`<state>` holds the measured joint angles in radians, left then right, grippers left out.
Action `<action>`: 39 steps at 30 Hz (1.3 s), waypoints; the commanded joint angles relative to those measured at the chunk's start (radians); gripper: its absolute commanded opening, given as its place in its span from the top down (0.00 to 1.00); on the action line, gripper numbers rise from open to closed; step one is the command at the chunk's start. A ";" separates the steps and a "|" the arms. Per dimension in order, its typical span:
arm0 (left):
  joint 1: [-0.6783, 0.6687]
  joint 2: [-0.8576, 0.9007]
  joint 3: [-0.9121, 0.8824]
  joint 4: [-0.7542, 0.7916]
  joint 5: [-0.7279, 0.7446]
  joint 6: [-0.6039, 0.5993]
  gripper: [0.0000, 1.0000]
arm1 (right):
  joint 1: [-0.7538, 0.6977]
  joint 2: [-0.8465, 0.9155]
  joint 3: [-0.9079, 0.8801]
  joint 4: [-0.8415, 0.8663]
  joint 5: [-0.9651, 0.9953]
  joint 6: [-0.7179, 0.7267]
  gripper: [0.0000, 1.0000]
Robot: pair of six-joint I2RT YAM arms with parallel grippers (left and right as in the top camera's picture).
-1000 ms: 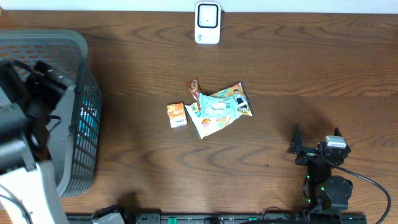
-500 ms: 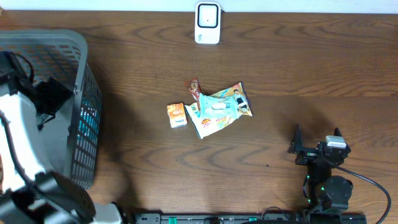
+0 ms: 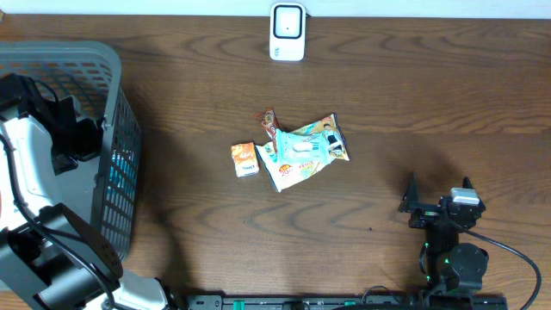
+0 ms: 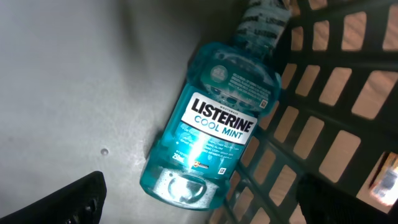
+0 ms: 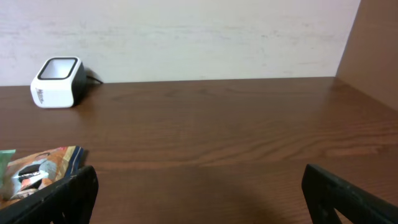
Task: Scan the item barcode
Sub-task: 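Lower the left gripper and grasp the blue Listerine bottle by its neck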
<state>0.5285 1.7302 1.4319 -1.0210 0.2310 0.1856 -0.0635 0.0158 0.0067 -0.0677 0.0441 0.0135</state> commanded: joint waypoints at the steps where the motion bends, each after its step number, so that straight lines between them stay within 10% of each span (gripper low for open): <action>1: 0.000 0.015 -0.013 -0.007 0.019 0.103 0.02 | -0.007 -0.003 -0.001 -0.004 0.002 -0.011 0.01; 13: 0.000 0.015 -0.023 0.066 -0.082 0.111 0.02 | -0.007 -0.003 -0.001 -0.004 0.002 -0.011 0.01; 22: -0.003 0.015 -0.025 0.126 -0.083 -0.362 0.02 | -0.007 -0.003 -0.001 -0.004 0.002 -0.011 0.01; 39: -0.002 0.015 -0.140 0.201 -0.083 -0.375 0.02 | -0.007 -0.003 -0.001 -0.004 0.002 -0.011 0.01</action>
<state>0.5282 1.7325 1.3132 -0.8265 0.1539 -0.1806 -0.0635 0.0158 0.0067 -0.0677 0.0441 0.0135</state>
